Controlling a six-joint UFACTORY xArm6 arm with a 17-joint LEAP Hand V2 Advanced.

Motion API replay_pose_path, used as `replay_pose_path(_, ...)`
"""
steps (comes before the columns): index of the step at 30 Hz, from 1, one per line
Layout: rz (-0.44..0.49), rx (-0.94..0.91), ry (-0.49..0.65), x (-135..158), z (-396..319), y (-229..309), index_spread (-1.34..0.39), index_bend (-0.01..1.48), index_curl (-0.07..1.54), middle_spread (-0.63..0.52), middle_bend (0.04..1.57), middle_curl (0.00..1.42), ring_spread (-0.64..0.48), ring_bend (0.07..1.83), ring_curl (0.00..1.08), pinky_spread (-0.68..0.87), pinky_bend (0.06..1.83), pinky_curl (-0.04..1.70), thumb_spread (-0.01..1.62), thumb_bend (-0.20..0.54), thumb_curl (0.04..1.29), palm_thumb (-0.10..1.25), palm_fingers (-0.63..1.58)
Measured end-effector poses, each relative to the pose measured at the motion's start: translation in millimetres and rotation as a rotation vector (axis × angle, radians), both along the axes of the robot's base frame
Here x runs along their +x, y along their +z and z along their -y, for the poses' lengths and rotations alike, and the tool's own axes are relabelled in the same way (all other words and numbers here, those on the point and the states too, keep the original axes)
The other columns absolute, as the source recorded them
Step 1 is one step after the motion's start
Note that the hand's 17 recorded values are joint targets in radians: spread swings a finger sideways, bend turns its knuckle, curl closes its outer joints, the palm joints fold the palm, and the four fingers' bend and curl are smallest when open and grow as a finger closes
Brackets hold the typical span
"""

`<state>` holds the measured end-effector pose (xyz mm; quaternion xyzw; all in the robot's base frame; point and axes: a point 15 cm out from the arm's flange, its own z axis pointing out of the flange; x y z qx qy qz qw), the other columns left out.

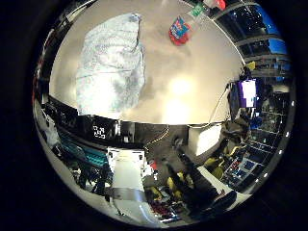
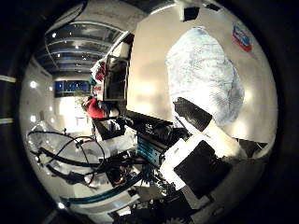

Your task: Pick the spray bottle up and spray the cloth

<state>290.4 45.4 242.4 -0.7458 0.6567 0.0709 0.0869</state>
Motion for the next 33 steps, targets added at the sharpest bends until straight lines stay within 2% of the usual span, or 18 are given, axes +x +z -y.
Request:
replay_pose_path(4,0.017,0.036,-0.027,5,-2,7,-0.37,0.19,0.38,0.01,0.19,0.32,0.16,0.19,0.18,0.4,0.21,0.3,1.12,-0.018,0.4,0.8,0.29)
replay_pose_path(9,0.052,0.12,-0.146,17,14,16,-0.35,0.16,0.36,0.01,0.2,0.33,0.14,0.2,0.19,0.4,0.22,0.3,1.12,-0.026,0.4,0.77,0.29)
replay_pose_path(18,0.237,0.363,-0.367,50,64,53,-0.32,0.15,0.32,0.0,0.23,0.35,0.12,0.24,0.22,0.39,0.24,0.31,1.13,-0.023,0.39,0.71,0.31)
replay_pose_path(25,0.393,0.433,-0.538,53,140,64,-0.27,0.14,0.28,0.02,0.23,0.36,0.13,0.28,0.24,0.39,0.3,0.32,1.11,-0.026,0.37,0.68,0.25)
replay_pose_path(33,0.469,0.48,-0.68,40,202,45,-0.21,0.14,0.26,0.11,0.21,0.35,0.17,0.31,0.26,0.39,0.38,0.33,1.07,-0.025,0.35,0.64,0.14)
